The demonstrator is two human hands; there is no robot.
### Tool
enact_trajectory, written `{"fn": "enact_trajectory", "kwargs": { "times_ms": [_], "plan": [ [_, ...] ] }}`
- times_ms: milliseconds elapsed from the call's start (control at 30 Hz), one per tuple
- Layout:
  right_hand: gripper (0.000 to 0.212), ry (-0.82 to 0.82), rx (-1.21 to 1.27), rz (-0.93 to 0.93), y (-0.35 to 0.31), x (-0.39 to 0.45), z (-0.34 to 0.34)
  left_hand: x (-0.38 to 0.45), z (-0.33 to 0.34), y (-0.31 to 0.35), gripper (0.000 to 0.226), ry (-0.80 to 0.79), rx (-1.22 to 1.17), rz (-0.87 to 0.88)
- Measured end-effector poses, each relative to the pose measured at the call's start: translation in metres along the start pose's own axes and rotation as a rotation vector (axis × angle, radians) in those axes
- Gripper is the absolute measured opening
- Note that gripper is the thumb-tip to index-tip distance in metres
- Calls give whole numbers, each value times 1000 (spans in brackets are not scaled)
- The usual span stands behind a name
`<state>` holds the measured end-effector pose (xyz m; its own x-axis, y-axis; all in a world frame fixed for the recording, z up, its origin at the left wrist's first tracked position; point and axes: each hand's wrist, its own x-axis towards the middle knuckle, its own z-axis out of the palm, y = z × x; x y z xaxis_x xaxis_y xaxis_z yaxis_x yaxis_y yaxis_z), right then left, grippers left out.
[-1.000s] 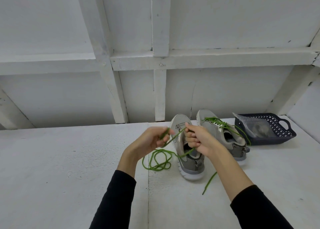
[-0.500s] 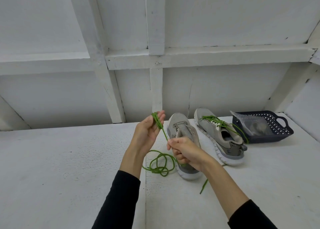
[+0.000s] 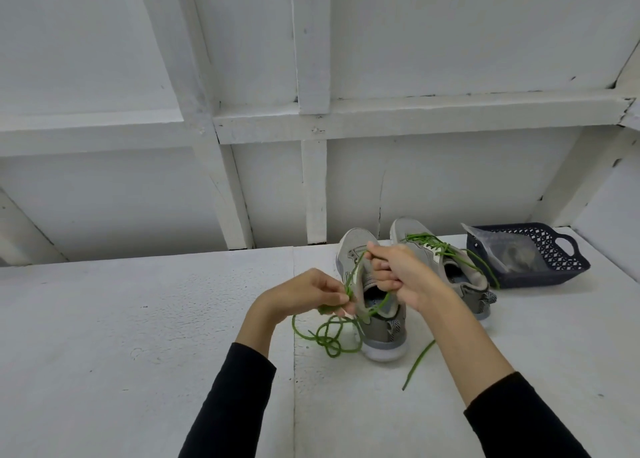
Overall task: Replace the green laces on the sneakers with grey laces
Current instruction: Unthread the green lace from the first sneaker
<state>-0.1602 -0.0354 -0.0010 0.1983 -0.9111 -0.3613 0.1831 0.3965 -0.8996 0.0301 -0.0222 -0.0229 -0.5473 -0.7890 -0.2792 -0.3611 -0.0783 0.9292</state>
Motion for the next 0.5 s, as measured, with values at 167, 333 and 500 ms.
{"fn": "enact_trajectory", "kwargs": {
  "times_ms": [167, 333, 500],
  "plan": [
    [28, -152, -290, -64, 3, -24, 28, 19, 5, -4, 24, 588, -229, 118],
    [31, -183, -445, 41, 24, -25, 28, 13, -9, 9, 24, 549, -1242, 315],
    [33, -34, -157, 68, 24, -9, 11, -3, -21, 8, 31, 430, -1432, 325]
  ]
}}
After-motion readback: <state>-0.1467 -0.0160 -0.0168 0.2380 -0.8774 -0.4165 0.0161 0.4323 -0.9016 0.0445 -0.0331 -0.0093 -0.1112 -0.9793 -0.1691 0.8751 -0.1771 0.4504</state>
